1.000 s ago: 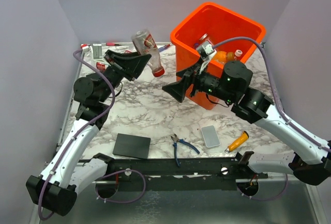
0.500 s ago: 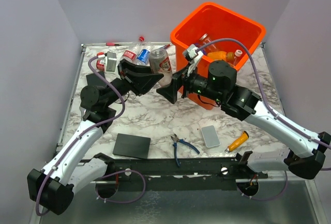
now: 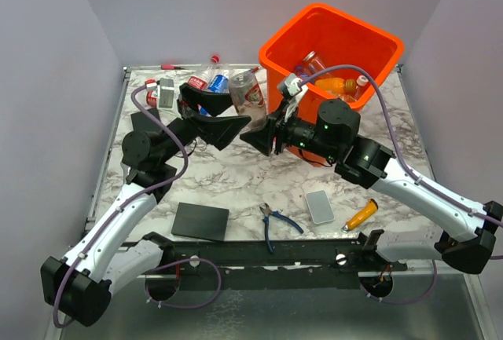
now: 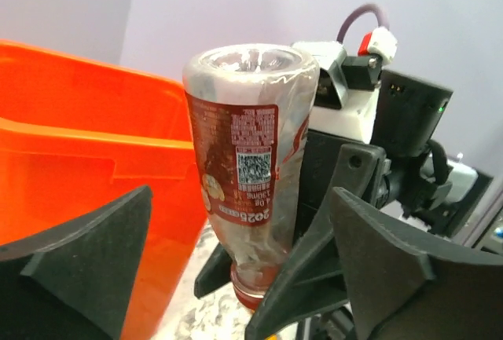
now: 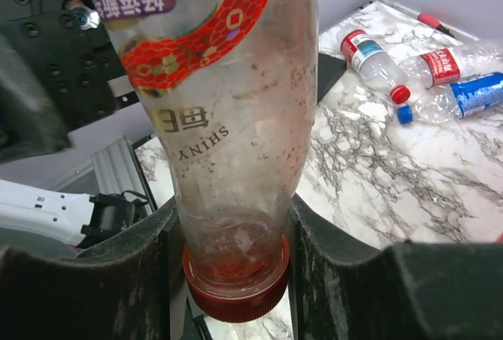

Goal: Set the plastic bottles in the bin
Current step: Pick up the plastic bottle at the center of the board, then place the plastic bottle in the trash bin.

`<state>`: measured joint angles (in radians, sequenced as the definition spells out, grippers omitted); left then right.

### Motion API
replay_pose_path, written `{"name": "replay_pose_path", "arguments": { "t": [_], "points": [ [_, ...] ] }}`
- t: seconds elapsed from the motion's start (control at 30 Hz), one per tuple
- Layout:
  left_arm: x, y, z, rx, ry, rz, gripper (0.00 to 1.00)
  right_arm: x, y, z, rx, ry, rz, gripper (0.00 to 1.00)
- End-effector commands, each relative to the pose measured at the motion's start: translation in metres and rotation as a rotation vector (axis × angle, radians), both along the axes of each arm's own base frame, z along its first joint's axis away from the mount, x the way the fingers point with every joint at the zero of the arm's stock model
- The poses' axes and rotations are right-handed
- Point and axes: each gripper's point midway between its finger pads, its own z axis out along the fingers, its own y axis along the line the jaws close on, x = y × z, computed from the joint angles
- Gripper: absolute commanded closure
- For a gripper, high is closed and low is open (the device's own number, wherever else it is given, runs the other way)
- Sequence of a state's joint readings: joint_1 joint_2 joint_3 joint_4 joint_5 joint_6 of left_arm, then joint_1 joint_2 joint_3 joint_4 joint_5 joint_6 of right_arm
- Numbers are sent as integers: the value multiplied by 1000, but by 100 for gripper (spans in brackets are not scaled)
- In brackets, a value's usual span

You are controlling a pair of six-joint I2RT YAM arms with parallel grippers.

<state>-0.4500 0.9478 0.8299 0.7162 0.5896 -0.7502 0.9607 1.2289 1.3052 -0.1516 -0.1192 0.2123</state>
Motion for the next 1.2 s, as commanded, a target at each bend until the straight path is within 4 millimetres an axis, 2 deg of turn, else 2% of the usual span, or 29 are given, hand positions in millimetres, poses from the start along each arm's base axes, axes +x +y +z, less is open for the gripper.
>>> {"name": "replay_pose_path", "arguments": {
  "t": [0.0, 0.1, 0.13, 0.2, 0.27, 0.33, 0.4, 0.5, 0.6, 0.67, 0.87, 1.03, 1.17],
  "points": [
    [4, 23, 21, -105, -46, 150, 1, -4, -16, 29, 71, -56, -26, 98],
    [20, 48, 13, -136, -32, 331, 1, -8, -30, 50, 86, -83, -48, 100],
    [26, 55, 9, -130, -26, 395, 1, -11, -37, 65, 96, -106, -60, 100],
    [45, 74, -6, -92, 28, 547, 1, -10, -54, 83, 90, -136, -110, 100],
    [67, 100, -28, -38, 121, 735, 1, 2, -81, 104, 77, -172, -247, 100],
    [84, 126, -55, 34, 216, 915, 1, 21, -116, 121, 54, -202, -448, 100],
    [94, 153, -86, 119, 304, 1084, 1, 42, -153, 124, -8, -221, -676, 100],
    [95, 173, -118, 208, 372, 1197, 1, 68, -197, 116, -122, -250, -953, 100],
    [94, 173, -139, 219, 390, 1193, 1, 97, -227, 112, -105, -213, -1028, 100],
    [93, 168, -148, 215, 397, 1173, 1, 115, -237, 110, -54, -156, -1048, 100],
    [91, 155, -159, 220, 411, 1131, 1, 163, -242, 112, 5, -93, -1073, 100],
    [85, 153, -163, 202, 430, 1136, 1, 200, -247, 88, 5, -51, -1113, 100],
    [84, 157, -163, 207, 425, 1168, 1, 214, -250, 71, 31, 13, -1091, 100]
  ]
}}
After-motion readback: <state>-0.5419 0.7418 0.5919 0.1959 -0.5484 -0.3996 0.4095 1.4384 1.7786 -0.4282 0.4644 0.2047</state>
